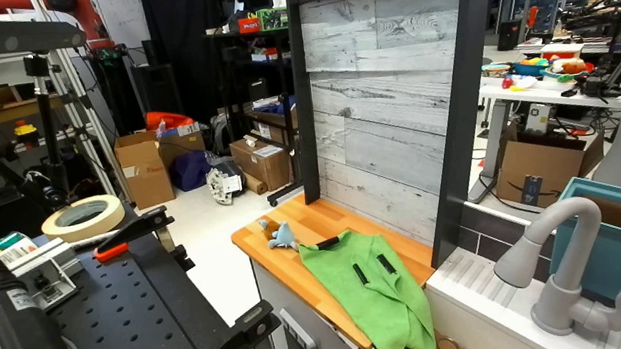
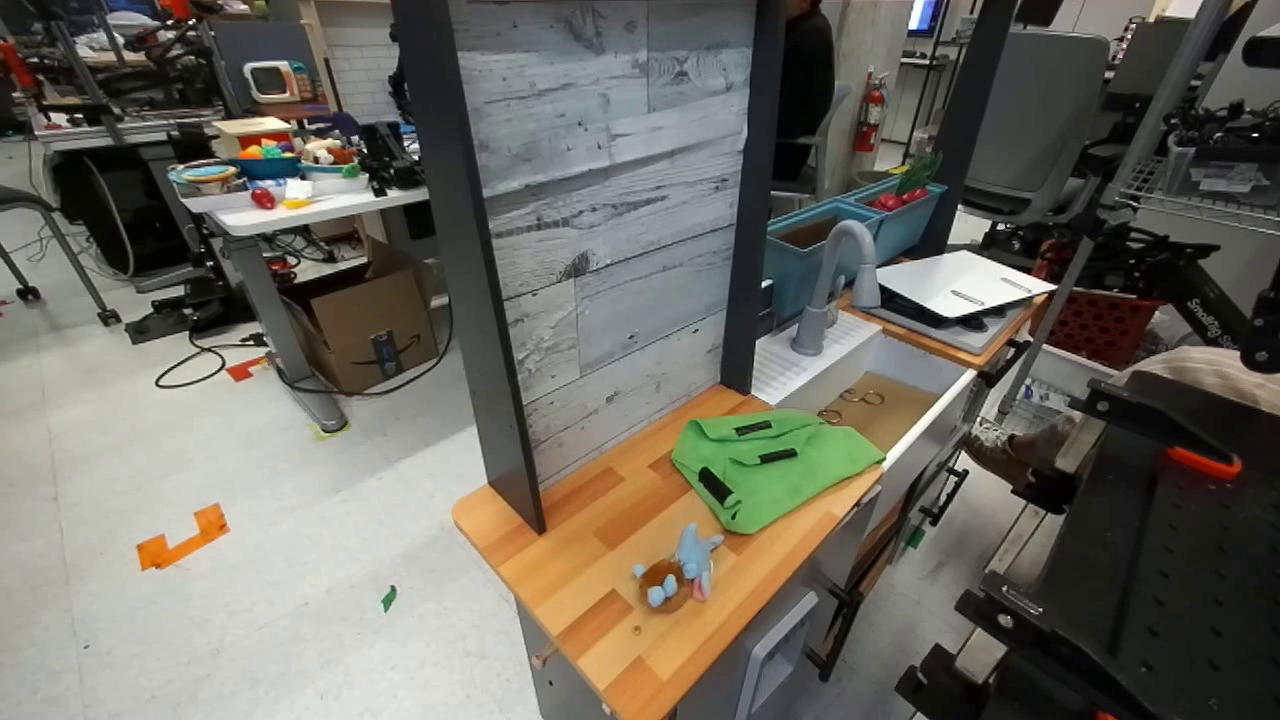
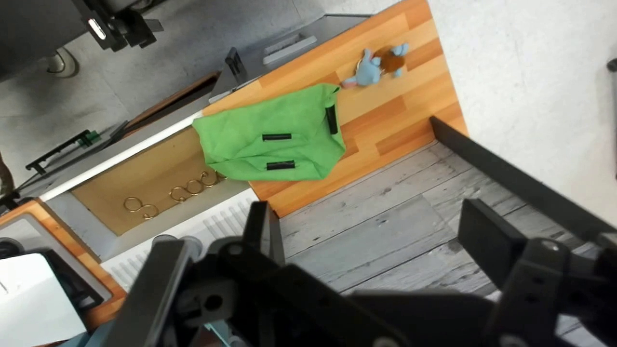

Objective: Turn the faucet to the left

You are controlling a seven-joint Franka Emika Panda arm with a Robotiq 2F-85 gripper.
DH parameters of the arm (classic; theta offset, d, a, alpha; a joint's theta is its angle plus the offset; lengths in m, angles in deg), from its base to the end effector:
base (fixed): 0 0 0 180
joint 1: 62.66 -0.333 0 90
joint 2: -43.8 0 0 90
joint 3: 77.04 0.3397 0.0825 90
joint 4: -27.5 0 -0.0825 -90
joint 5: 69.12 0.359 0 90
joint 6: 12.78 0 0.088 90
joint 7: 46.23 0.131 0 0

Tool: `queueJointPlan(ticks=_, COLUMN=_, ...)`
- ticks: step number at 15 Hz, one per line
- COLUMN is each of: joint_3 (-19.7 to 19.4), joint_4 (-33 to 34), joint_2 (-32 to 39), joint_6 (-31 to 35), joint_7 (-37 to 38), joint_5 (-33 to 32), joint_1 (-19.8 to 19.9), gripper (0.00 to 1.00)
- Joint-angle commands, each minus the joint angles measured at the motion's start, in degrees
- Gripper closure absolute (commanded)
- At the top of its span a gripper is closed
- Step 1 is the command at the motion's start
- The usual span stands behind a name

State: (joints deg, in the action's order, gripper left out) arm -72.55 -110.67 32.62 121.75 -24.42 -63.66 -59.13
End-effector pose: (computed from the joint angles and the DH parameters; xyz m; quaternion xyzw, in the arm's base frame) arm 0.4559 0.0112 0.4136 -0.9748 0.2112 -0.0587 0.0409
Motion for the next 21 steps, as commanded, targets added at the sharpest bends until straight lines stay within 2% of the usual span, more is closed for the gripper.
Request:
queueJointPlan(ticks=1, joint_3=-2.88, joint_4=5.64, joint_2=9.43, joint_6=4.13, joint_7=3.77, joint_5=-4.47, joint_1=2.43, gripper=0.00)
queueJointPlan(ticks=3, joint_3=-5.18, joint_4=8.91, joint_2=14.26, joint_6=4.10, joint_7=4.96, joint_5=-8.30, joint_1=3.28, gripper=0.00)
queueJointPlan(ticks=6, joint_3=-9.02, joint_4=13.98, joint_2=21.01, joint_6=3.86, joint_7=2.00, joint_5=-10.46, joint_1=3.65, gripper=0.00)
queueJointPlan(ticks=10, joint_3=-13.08, joint_4=19.81, joint_2=28.90, joint_6=3.91, joint_7=-2.49, joint_5=-9.32, joint_1=4.64, gripper=0.00)
queueJointPlan(ticks=15, joint_3=-16.93, joint_4=26.13, joint_2=37.90, joint_6=5.54, joint_7=-2.59, joint_5=-9.21, joint_1=5.95, gripper=0.00)
queueJointPlan(ticks=18, joint_3=-17.51, joint_4=30.22, joint_2=43.32, joint_6=6.39, joint_7=-3.04, joint_5=-7.57, joint_1=7.10, gripper=0.00)
queueJointPlan(ticks=21, joint_3=-16.47, joint_4=34.63, joint_2=48.33, joint_6=6.40, joint_7=-4.48, joint_5=-5.50, joint_1=8.43, gripper=0.00)
